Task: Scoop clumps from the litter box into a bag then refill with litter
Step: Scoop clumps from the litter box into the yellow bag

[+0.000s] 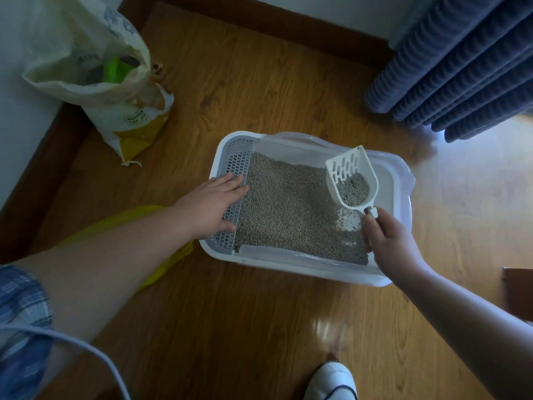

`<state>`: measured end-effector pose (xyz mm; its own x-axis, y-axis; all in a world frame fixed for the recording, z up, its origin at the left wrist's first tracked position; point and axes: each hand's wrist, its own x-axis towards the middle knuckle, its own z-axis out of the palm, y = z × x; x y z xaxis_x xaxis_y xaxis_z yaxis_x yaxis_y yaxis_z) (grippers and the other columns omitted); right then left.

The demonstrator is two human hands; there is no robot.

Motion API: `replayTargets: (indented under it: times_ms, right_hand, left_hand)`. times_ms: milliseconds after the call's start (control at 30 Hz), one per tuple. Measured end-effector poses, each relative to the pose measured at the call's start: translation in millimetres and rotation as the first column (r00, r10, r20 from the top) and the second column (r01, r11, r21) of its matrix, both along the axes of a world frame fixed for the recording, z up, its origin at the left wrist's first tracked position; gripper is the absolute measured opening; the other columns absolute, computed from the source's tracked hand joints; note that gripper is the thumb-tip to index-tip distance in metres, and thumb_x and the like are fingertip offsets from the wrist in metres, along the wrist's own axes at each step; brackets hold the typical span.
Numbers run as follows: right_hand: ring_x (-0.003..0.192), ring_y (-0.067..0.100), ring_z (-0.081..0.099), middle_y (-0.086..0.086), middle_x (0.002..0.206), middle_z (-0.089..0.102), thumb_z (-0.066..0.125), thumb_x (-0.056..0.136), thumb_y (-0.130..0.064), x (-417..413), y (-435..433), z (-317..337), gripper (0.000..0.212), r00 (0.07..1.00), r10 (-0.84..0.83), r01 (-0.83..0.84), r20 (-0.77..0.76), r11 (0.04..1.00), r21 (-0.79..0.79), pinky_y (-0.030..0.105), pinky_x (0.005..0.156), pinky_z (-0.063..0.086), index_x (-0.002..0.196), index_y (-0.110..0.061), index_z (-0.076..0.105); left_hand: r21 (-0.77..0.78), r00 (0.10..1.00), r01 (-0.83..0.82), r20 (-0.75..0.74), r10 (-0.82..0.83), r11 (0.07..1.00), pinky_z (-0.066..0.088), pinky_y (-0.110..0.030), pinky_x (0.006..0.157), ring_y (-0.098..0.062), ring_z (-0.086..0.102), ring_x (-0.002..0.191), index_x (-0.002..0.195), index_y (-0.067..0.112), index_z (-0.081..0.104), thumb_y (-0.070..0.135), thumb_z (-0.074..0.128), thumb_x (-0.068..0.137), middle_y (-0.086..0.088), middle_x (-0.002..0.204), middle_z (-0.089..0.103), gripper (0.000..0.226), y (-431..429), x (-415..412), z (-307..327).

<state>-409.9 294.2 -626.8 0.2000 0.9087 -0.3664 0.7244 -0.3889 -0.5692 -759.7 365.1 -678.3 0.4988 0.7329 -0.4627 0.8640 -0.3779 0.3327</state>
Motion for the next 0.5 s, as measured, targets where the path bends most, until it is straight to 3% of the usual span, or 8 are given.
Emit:
replayTargets:
  times_ms: [167,300,433,500]
  right_hand:
    - [0.045,0.003,0.043,0.005,0.066,0.055,0.043,0.104,-0.029,-3.6,1.6,10.1,0.029,0.989,-0.059,0.063,-0.133,0.998,0.024,0.019,0.049,0.04,0.083,-0.01,0.05]
    - [0.052,0.005,0.05,-0.006,0.063,0.058,0.042,0.099,-0.049,0.1,0.0,1.3,0.034,0.999,0.017,-0.018,-0.029,0.999,-0.038,0.038,0.069,0.042,0.077,-0.024,0.05]
    - [0.059,0.008,0.059,-0.006,0.066,0.063,0.041,0.098,-0.053,0.6,2.6,-2.9,0.034,0.995,0.054,-0.049,0.081,0.997,-0.065,0.04,0.075,0.045,0.084,-0.024,0.052]
    - [0.061,0.009,0.061,-0.006,0.065,0.062,0.041,0.098,-0.051,-1.9,6.3,-2.1,0.033,0.992,0.09,-0.082,0.091,0.993,-0.084,0.037,0.071,0.045,0.083,-0.024,0.051]
  left_hand:
    - [0.006,1.0,-0.004,0.005,0.004,1.0,-0.004,-0.03,0.119,-0.014,-0.009,0.152,0.159,0.025,0.003,0.049,0.069,0.087,0.004,0.166,-0.008,0.1,0.1,-0.8,-1.3]
    - [0.003,1.0,-0.004,0.003,0.004,1.0,-0.004,-0.031,0.12,-0.014,-0.009,0.152,0.159,0.026,0.003,0.05,0.068,0.087,0.005,0.166,-0.008,0.1,0.1,-1.5,-2.7]
    - [0.004,1.0,-0.002,0.003,0.002,1.0,-0.003,-0.033,0.121,-0.014,-0.009,0.152,0.159,0.026,0.002,0.05,0.068,0.087,0.004,0.166,-0.008,0.1,0.3,-1.2,-2.2]
    - [0.004,1.0,-0.004,0.006,0.004,1.0,-0.004,-0.032,0.12,-0.014,-0.009,0.152,0.159,0.026,0.003,0.049,0.068,0.087,0.005,0.166,-0.008,0.1,0.3,-1.4,-1.9]
